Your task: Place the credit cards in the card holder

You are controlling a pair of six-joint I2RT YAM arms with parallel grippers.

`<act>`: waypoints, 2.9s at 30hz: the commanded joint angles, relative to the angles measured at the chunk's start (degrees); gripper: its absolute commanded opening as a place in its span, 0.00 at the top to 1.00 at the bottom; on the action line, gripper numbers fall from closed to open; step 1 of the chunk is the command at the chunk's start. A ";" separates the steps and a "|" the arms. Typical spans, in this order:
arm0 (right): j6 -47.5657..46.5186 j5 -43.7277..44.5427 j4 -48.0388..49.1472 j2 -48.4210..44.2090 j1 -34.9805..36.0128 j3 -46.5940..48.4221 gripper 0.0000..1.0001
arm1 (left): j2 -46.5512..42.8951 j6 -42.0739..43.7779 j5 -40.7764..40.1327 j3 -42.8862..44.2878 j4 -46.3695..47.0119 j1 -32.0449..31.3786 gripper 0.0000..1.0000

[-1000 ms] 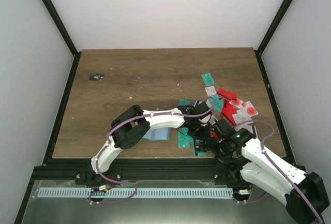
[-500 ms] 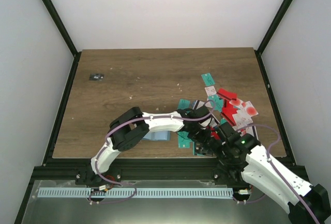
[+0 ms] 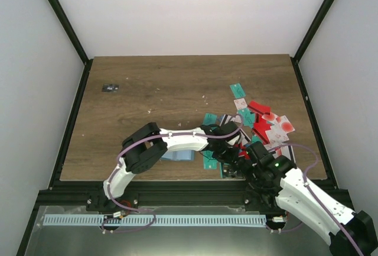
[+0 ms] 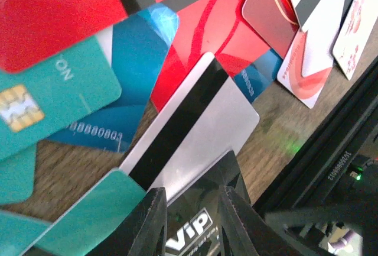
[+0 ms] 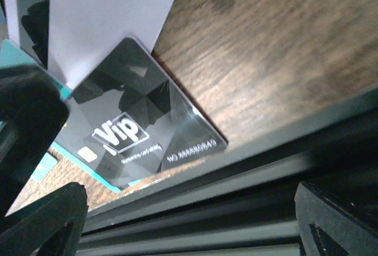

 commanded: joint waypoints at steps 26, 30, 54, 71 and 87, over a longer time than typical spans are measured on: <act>2.98 3.79 11.18 -6.25 -0.45 -7.00 0.32 | -1.53 1.64 4.62 -6.27 -1.92 -1.55 0.74; 4.62 2.86 11.17 -7.89 -0.45 -8.54 0.32 | -1.44 1.65 5.76 -6.49 -1.42 -1.94 0.74; 4.73 2.53 10.70 -15.04 -0.42 -9.67 0.46 | -2.90 3.01 8.53 -4.56 -1.56 -4.00 0.76; 5.56 1.75 7.01 -18.42 -0.46 -10.30 0.46 | -0.93 6.93 4.38 1.43 -6.78 0.54 0.73; 7.04 0.62 7.14 -18.98 -0.40 -12.02 0.35 | 1.44 6.86 1.20 -0.14 -8.74 0.54 0.73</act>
